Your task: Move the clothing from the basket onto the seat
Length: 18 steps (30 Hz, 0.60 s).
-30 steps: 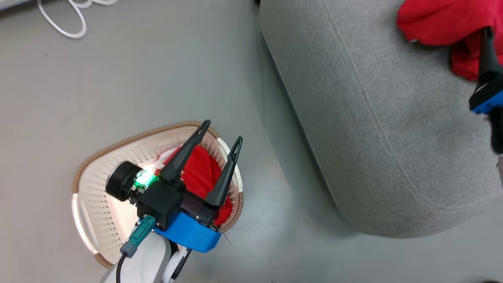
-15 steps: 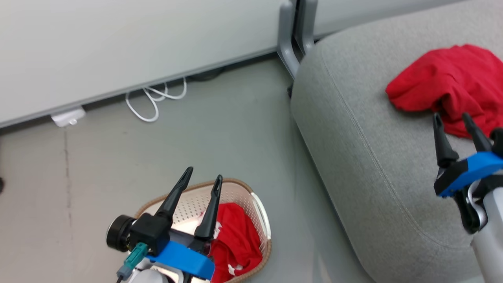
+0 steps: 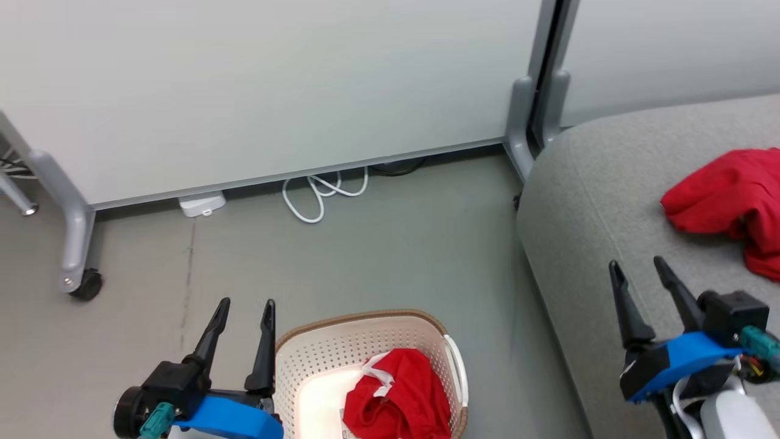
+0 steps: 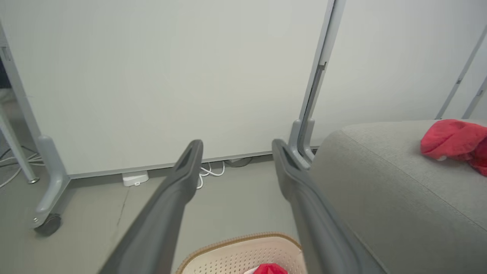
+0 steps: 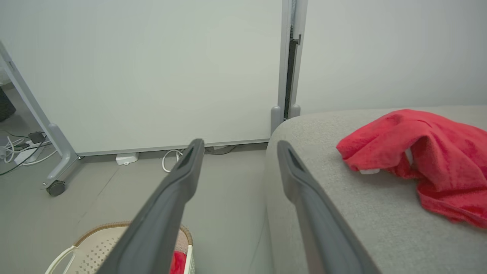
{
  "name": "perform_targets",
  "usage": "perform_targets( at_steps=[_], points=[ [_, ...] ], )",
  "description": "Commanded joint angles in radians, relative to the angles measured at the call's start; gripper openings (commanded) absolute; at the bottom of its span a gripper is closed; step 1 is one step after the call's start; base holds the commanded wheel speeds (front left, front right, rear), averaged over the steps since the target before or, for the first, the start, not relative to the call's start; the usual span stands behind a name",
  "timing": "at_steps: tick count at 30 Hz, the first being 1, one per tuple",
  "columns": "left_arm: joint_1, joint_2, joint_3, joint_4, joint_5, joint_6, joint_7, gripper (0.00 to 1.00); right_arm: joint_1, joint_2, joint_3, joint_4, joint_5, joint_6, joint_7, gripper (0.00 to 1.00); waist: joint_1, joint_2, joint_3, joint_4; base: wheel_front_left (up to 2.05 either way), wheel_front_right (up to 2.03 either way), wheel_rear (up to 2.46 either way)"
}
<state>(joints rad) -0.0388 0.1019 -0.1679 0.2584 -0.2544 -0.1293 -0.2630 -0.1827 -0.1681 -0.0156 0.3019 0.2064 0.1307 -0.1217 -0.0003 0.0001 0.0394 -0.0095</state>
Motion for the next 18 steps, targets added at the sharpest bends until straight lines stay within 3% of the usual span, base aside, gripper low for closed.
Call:
perform_targets(
  at_steps=[1, 7, 18],
  points=[
    [0.006, 0.003, 0.007, 0.004, -0.001, -0.002, -0.003, 1.00, 0.022, 0.006, -0.003, -0.011, -0.008, 0.000, 0.005, 1.00, 0.0003, -0.0001, -0.015, 0.021, 0.00, 0.00, 0.00],
    [0.010, 0.021, 0.048, 0.048, -0.013, -0.002, -0.003, 1.00, 0.111, 0.061, -0.019, -0.083, -0.024, 0.000, 0.037, 1.00, 0.0003, -0.0001, -0.048, 0.077, 0.00, 0.00, 0.00],
    [0.013, 0.031, 0.079, 0.095, -0.033, -0.002, -0.003, 1.00, 0.167, 0.097, -0.012, -0.139, -0.054, 0.000, 0.053, 1.00, 0.0003, -0.0001, -0.064, 0.108, 0.00, 0.00, 0.00]
  ],
)
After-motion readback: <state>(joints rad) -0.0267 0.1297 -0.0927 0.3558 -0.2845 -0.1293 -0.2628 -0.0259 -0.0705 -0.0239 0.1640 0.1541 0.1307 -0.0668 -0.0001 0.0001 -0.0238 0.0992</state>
